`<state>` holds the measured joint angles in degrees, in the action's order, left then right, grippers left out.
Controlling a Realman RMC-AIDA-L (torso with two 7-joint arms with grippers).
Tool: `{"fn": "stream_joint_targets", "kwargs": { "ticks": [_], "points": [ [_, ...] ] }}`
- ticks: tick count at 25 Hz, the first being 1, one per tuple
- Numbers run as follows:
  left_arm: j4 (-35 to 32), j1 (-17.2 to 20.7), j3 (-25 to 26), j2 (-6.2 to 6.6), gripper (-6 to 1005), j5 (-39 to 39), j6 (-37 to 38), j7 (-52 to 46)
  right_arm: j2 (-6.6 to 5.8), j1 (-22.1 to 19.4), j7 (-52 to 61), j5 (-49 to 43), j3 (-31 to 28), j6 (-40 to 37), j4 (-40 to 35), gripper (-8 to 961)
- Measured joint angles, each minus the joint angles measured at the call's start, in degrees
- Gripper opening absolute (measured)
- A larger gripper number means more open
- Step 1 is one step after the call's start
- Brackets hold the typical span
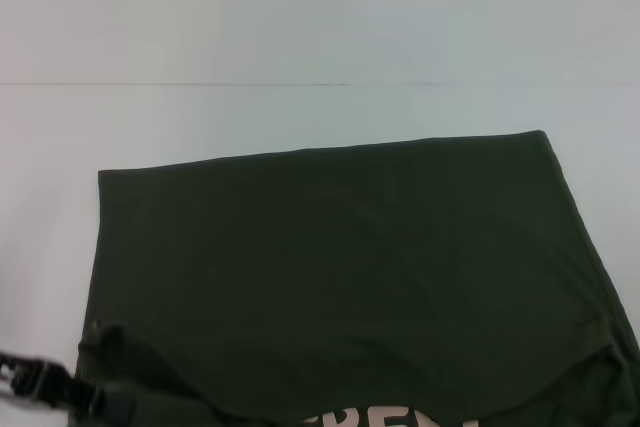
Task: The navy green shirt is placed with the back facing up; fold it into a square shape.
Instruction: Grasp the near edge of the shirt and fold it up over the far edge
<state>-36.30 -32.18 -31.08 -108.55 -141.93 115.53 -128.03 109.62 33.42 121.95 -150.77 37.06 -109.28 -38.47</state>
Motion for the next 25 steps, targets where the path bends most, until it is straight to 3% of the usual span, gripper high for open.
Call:
{"fn": "stream_joint_targets", "kwargs": {
  "ticks": [8, 15, 18, 20, 21, 22, 23, 25],
  "points": [
    [0.2, -1.6, 10.5, 0.67, 44, 0.3, -4.8, -2.0, -2.48, 2.4, 5.2, 3.1, -13.5, 2.4, 0.7, 61],
    [2.7, -2.1, 15.6, 0.22, 44, 6.2, -14.8, -2.0, -2.76, 2.9, 7.9, 13.5, -15.9, 16.2, 6.0, 69],
    [4.5, -1.5, 15.7, -0.80, 44, 11.6, -20.6, -0.6, -1.50, 3.3, 7.0, 17.0, -15.9, 22.9, 8.8, 73],
    [5.4, -1.0, 15.8, -1.84, 44, 14.4, -24.6, 0.6, 0.13, 3.3, 6.1, 19.3, -15.7, 27.9, 9.4, 75],
    [5.9, -0.6, 15.8, -3.05, 44, 16.0, -29.2, 1.4, 0.99, 3.2, 5.7, 20.2, -15.8, 30.6, 9.5, 76],
    [5.9, -0.6, 15.8, -3.05, 44, 16.0, -29.2, 1.4, 1.95, 3.2, 5.4, 21.0, -15.8, 33.1, 9.5, 77],
    [6.1, -0.3, 15.8, -4.25, 44, 16.7, -33.4, 2.3, 2.78, 3.1, 5.1, 22.1, -15.8, 36.0, 9.6, 79],
    [6.1, -0.2, 15.8, -4.69, 44, 16.9, -35.3, 2.6, 3.99, 3.0, 4.2, 24.1, -15.8, 39.8, 9.7, 81]
  ]
}}
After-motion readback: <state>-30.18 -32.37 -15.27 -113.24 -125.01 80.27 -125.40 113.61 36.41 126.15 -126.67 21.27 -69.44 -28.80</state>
